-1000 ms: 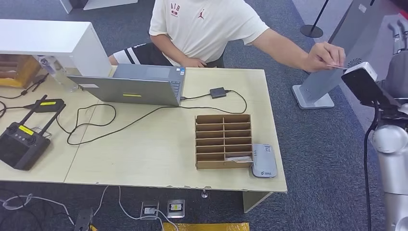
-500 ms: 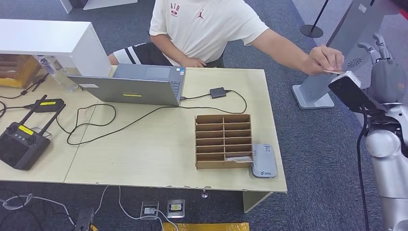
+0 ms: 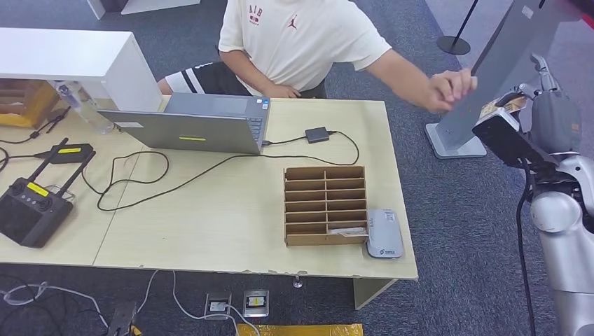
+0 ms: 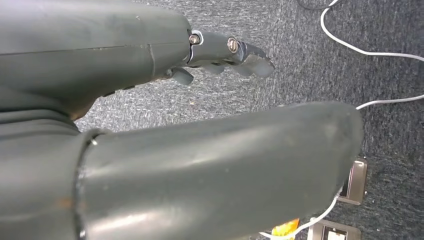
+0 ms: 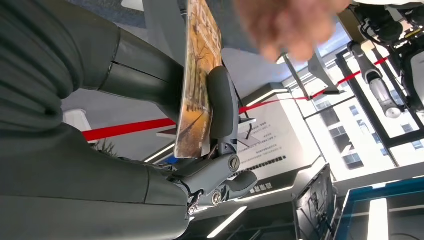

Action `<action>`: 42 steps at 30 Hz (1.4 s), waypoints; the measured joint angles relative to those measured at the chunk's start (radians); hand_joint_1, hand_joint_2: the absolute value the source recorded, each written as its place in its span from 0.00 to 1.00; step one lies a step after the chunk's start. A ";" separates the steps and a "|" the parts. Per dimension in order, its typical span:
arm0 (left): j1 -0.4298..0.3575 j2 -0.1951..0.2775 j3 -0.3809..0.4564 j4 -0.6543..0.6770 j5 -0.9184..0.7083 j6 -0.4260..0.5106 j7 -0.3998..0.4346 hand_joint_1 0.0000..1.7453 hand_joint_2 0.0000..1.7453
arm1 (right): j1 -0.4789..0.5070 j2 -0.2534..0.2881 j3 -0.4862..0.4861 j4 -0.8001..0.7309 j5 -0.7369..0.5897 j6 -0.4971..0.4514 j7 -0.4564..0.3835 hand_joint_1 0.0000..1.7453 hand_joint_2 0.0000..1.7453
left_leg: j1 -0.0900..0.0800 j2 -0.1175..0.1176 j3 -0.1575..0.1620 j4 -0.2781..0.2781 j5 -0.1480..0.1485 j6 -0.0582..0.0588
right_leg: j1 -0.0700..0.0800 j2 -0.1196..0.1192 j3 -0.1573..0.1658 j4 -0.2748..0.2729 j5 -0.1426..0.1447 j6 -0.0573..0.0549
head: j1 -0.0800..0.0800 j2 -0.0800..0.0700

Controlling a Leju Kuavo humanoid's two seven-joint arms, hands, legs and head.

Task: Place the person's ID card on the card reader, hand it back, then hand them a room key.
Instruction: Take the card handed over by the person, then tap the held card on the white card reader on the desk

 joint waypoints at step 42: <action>-0.029 0.018 -0.023 -0.017 -0.070 -0.041 0.086 0.00 0.00 | 0.334 0.052 0.256 -0.093 -0.099 0.001 0.174 1.00 1.00 | 0.001 0.000 -0.002 0.000 -0.001 -0.001 | 0.002 0.000 -0.001 0.000 -0.001 -0.001 | 0.000 0.000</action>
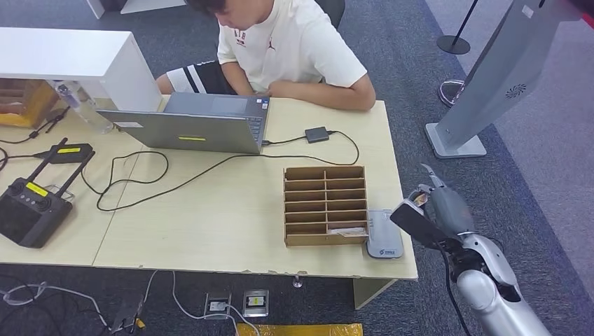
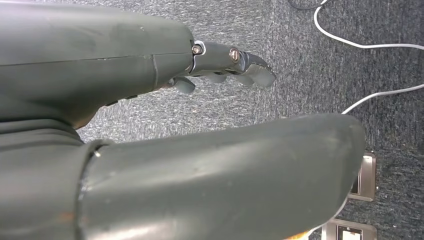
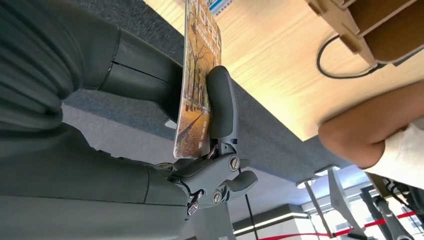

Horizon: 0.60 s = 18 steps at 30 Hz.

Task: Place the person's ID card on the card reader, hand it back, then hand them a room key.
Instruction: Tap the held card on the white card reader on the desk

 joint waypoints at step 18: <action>-0.013 0.013 -0.005 -0.026 -0.015 -0.009 0.039 0.00 0.00 | -0.034 0.037 0.083 0.182 -0.041 -0.056 -0.029 1.00 1.00 | 0.000 0.000 0.000 0.000 0.000 0.000 | 0.000 0.000 0.000 0.000 0.000 0.000 | 0.000 0.000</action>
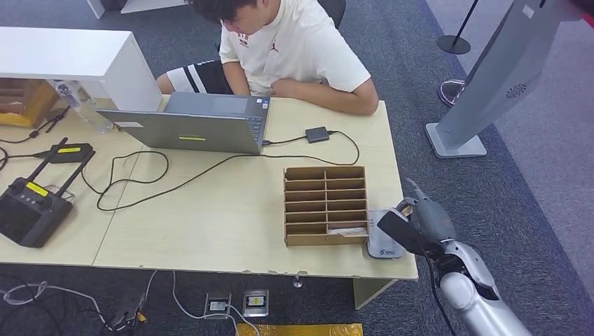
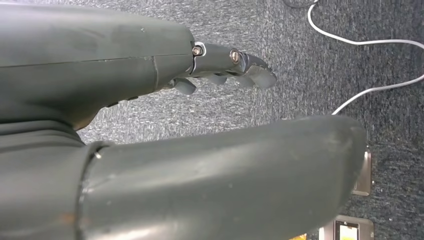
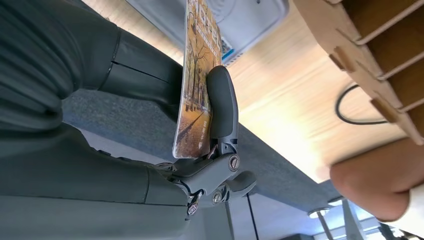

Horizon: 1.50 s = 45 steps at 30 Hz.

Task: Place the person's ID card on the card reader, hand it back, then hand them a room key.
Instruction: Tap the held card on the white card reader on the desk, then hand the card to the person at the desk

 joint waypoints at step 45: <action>0.014 0.010 -0.001 -0.007 -0.013 0.005 -0.001 0.00 0.00 | -0.040 -0.030 0.022 0.062 -0.032 -0.012 -0.009 1.00 1.00 | 0.000 0.001 0.001 0.000 0.000 0.000 | 0.000 0.003 0.000 0.000 0.001 0.000 | 0.000 0.000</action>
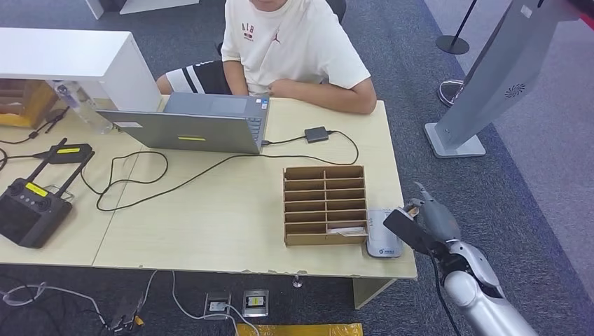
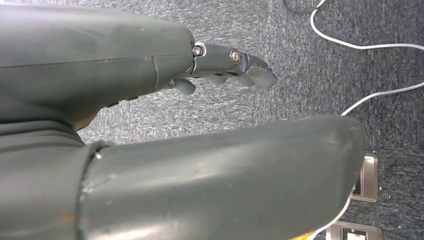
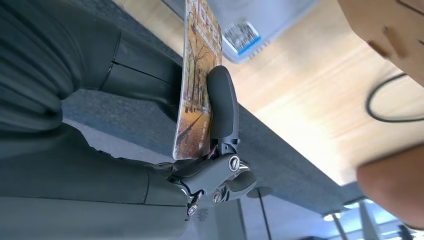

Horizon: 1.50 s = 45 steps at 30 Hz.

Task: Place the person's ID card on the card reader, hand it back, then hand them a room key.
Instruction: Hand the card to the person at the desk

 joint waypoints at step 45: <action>-0.049 -0.019 0.004 0.000 -0.059 0.003 0.015 0.00 0.00 | -0.327 0.143 -0.107 0.083 0.202 0.077 -0.136 0.00 1.00 | 0.000 0.000 -0.001 0.000 0.000 0.000 | 0.000 0.000 0.000 0.001 0.000 0.000 | 0.000 0.000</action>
